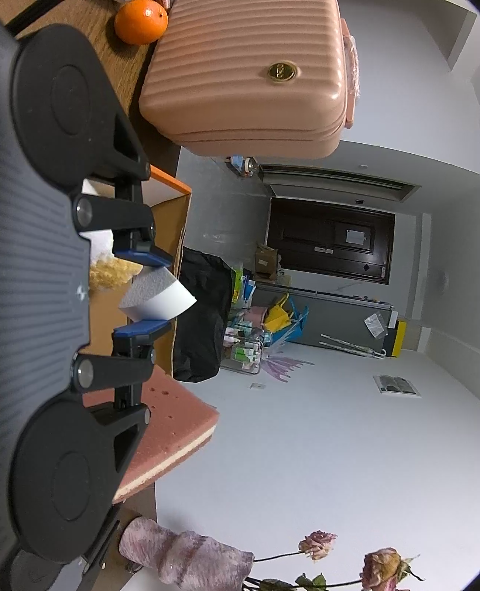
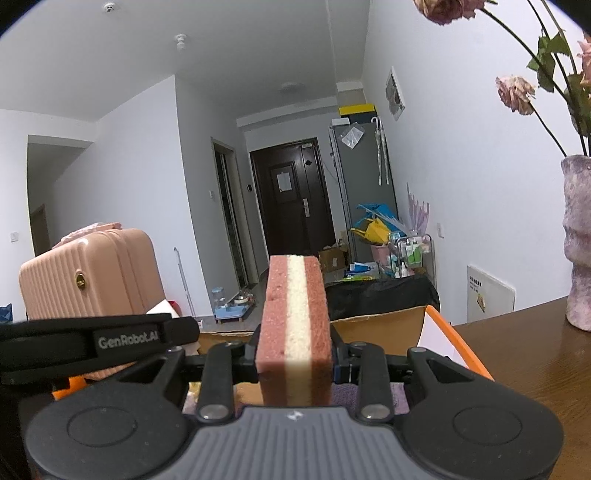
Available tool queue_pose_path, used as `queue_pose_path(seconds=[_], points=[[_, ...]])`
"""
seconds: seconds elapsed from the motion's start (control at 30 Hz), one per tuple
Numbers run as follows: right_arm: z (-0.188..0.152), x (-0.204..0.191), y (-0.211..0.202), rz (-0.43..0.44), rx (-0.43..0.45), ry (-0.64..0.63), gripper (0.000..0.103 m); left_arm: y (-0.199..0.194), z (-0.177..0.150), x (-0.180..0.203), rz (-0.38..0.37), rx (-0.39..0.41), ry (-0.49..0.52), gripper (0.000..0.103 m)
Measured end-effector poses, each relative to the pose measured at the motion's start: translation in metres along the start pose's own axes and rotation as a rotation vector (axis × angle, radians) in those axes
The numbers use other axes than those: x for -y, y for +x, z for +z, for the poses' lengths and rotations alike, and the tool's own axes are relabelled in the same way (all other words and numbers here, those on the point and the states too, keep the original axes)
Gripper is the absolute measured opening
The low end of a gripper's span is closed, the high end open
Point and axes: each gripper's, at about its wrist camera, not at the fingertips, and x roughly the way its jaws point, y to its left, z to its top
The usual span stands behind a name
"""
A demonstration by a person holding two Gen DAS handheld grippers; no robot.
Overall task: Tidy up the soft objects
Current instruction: 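Carry the sponge and foam wedge with both tools up over the box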
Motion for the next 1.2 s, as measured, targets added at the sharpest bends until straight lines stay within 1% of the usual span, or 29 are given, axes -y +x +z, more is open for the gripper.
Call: queue_pose_path(seconds=[0.23, 0.83, 0.93, 1.0, 1.03, 1.1, 1.13, 1.17, 1.2], points=[[0.004, 0.006, 0.017, -0.008, -0.029, 0.018, 0.03, 0.015, 0.002, 0.001, 0.003, -0.025, 0.0, 0.032], [0.01, 0.021, 0.044, -0.001, -0.092, 0.094, 0.031, 0.034, -0.002, 0.006, 0.024, -0.062, 0.022, 0.033], [0.011, 0.024, 0.046, -0.001, -0.099, 0.102, 0.032, 0.033, -0.001, 0.005, 0.043, -0.056, 0.018, 0.038], [0.012, 0.026, 0.047, -0.007, -0.107, 0.108, 0.035, 0.033, -0.001, 0.003, 0.046, -0.058, 0.009, 0.046], [0.013, 0.026, 0.049, -0.013, -0.11, 0.113, 0.037, 0.032, -0.001, 0.001, 0.056, -0.058, 0.003, 0.053], [0.013, 0.029, 0.051, -0.025, -0.122, 0.123, 0.046, 0.032, -0.002, 0.001, 0.075, -0.055, 0.007, 0.061], [0.014, 0.03, 0.053, -0.032, -0.127, 0.13, 0.048, 0.032, -0.002, 0.0, 0.082, -0.056, 0.003, 0.069], [0.014, 0.032, 0.053, -0.039, -0.131, 0.139, 0.053, 0.031, -0.002, 0.0, 0.094, -0.053, 0.001, 0.075], [0.014, 0.034, 0.053, -0.046, -0.133, 0.148, 0.057, 0.031, -0.001, -0.001, 0.107, -0.049, 0.002, 0.077]])
